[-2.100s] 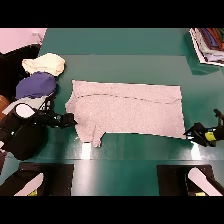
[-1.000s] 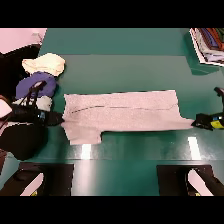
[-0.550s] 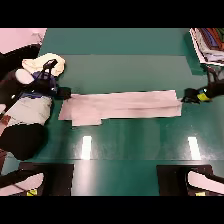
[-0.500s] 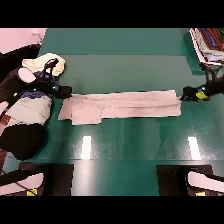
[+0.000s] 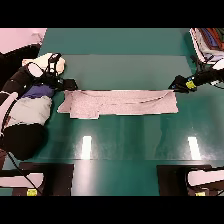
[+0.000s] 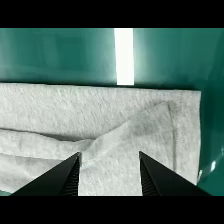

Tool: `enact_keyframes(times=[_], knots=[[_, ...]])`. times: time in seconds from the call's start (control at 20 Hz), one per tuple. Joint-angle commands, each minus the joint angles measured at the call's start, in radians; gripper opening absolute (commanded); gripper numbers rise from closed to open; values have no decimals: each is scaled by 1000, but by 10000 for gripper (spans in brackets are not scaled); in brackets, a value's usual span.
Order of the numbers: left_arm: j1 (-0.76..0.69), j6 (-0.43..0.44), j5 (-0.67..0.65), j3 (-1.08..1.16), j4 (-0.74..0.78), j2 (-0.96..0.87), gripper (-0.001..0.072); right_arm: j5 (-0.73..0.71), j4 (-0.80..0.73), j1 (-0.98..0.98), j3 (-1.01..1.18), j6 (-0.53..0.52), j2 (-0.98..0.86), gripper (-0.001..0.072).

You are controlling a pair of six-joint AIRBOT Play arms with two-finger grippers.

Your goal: Fold the shirts.

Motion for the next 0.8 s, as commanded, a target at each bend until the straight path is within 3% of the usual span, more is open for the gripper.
enact_keyframes(times=[0.0,0.05,0.15,0.2,0.25,0.3,0.6,0.65,0.75], knots=[[1,-11,-114,68,1,-4,487,55,21,-45,-7,-24,1,440],[1,-10,-166,95,10,-2,333,80,23,-77,-35,-39,16,440],[1,-11,-193,111,-2,5,93,106,23,-148,-112,-62,44,442],[1,-11,-191,111,-26,6,23,106,24,-183,-151,-63,47,480],[-3,-12,-190,111,-51,6,23,102,31,-220,-192,-63,42,569],[-12,-12,-189,111,-71,6,23,97,32,-247,-226,-64,30,582],[-173,-106,-110,109,-82,-56,22,34,270,-228,-283,-179,-71,570],[-205,-122,-87,109,-89,-72,22,5,272,-201,-274,-185,-70,521],[-265,-125,-32,113,-118,-113,22,-4,271,-157,-235,-213,-70,344]])
